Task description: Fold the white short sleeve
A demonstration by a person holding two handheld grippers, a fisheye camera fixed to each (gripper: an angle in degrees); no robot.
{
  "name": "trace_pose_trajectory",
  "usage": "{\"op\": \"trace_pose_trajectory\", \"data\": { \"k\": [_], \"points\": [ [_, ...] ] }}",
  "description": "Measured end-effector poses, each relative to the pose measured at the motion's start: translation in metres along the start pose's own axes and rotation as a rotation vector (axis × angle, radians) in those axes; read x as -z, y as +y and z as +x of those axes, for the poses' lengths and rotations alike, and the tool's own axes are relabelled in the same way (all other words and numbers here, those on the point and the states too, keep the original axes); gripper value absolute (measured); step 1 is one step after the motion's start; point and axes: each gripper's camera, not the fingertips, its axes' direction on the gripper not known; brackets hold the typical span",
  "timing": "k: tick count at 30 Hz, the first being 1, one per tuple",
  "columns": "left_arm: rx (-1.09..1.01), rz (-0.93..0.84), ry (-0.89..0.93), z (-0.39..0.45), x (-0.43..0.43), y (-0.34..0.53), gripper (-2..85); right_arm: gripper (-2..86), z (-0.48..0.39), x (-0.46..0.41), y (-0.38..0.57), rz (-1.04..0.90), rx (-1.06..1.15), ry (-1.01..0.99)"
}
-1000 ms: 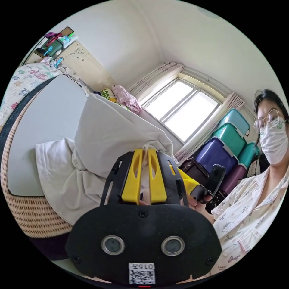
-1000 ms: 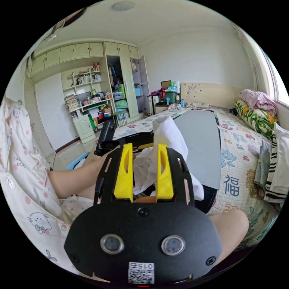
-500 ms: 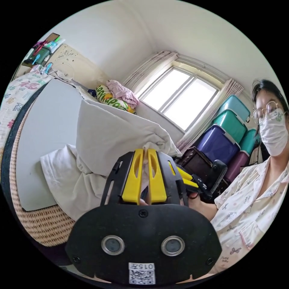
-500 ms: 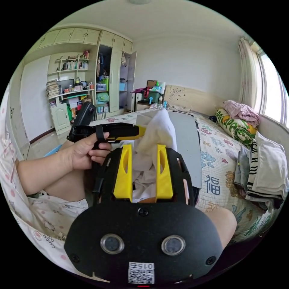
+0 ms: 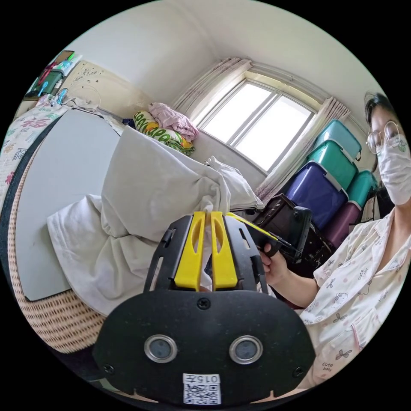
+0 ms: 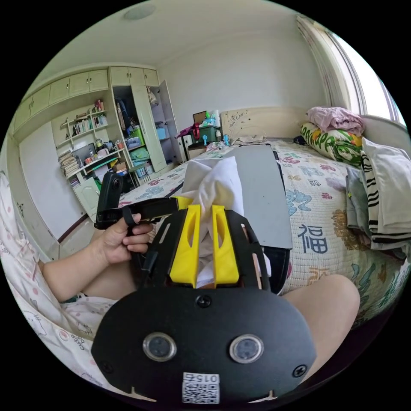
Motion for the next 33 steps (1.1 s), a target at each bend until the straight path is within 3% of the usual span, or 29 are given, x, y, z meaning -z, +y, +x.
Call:
{"op": "trace_pose_trajectory", "data": {
  "k": [6,13,17,26,33],
  "points": [
    [0.030,0.093,-0.157,0.021,-0.013,0.005,0.8,1.0,-0.004,0.044,-0.040,-0.005,-0.084,-0.094],
    [-0.070,0.392,-0.530,0.086,0.104,-0.027,0.5,0.1,0.060,0.193,-0.152,0.166,-0.268,-0.053],
    [-0.191,0.540,-0.669,0.159,0.152,-0.036,0.5,0.0,0.036,0.286,-0.203,0.334,-0.214,0.000],
    [-0.364,0.758,-0.656,0.274,0.154,-0.037,0.4,0.0,-0.073,0.398,-0.269,0.555,-0.057,0.018],
    [-0.245,0.671,-0.663,0.225,0.091,-0.095,0.4,0.0,-0.096,0.359,-0.334,0.495,-0.066,0.066]
  ]
}}
